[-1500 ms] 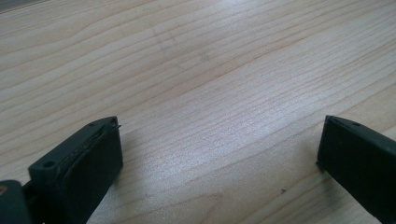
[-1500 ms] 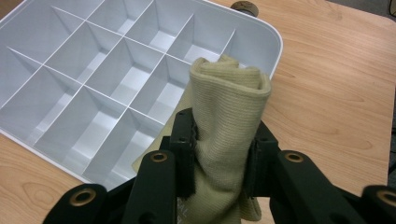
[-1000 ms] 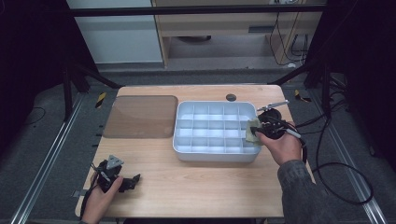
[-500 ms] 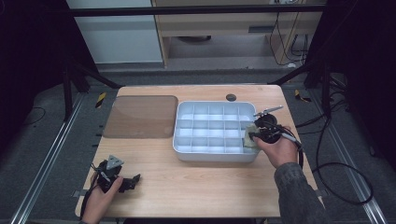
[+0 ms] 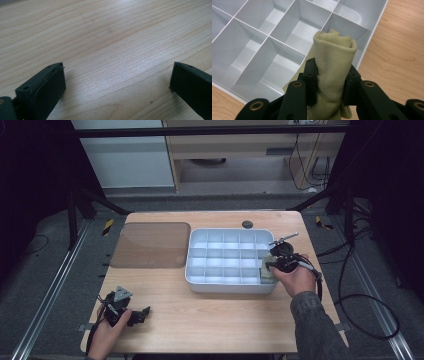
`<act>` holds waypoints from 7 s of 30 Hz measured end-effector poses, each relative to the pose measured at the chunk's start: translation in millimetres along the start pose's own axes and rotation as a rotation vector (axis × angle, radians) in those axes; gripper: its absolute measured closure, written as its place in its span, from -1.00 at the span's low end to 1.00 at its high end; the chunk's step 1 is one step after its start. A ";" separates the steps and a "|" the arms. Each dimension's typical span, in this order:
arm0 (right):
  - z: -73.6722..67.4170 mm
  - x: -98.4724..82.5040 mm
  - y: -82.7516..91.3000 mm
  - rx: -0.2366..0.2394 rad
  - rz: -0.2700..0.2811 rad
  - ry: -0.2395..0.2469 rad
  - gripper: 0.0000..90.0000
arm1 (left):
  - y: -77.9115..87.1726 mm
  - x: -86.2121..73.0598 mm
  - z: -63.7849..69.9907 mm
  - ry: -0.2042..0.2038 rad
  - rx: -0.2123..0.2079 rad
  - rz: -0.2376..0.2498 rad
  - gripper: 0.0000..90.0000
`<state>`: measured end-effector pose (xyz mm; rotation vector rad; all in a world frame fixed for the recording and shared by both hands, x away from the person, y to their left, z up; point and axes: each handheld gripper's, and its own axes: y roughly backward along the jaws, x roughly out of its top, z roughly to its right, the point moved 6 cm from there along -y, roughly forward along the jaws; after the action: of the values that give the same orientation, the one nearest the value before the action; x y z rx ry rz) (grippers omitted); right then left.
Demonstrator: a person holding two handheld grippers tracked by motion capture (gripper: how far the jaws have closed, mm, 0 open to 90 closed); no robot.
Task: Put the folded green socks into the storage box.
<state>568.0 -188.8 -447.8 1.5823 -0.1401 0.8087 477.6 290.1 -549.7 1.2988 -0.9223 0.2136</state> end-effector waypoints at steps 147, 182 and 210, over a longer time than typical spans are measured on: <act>-9.6 20.8 22.5 0.070 -0.013 -0.026 1.00 | -1.0 0.7 2.9 -0.009 -0.005 0.004 -1.00; -5.4 6.2 -16.4 0.048 -0.098 -0.039 1.00 | -1.1 0.7 3.4 -0.011 -0.005 0.008 -1.00; -9.4 -17.9 -36.7 0.054 -0.159 -0.028 1.00 | -1.0 0.8 4.2 -0.020 -0.009 0.004 -1.00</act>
<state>570.2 -179.2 -488.5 1.6331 -0.0123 0.6719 476.8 285.7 -549.9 1.2926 -0.9420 0.1994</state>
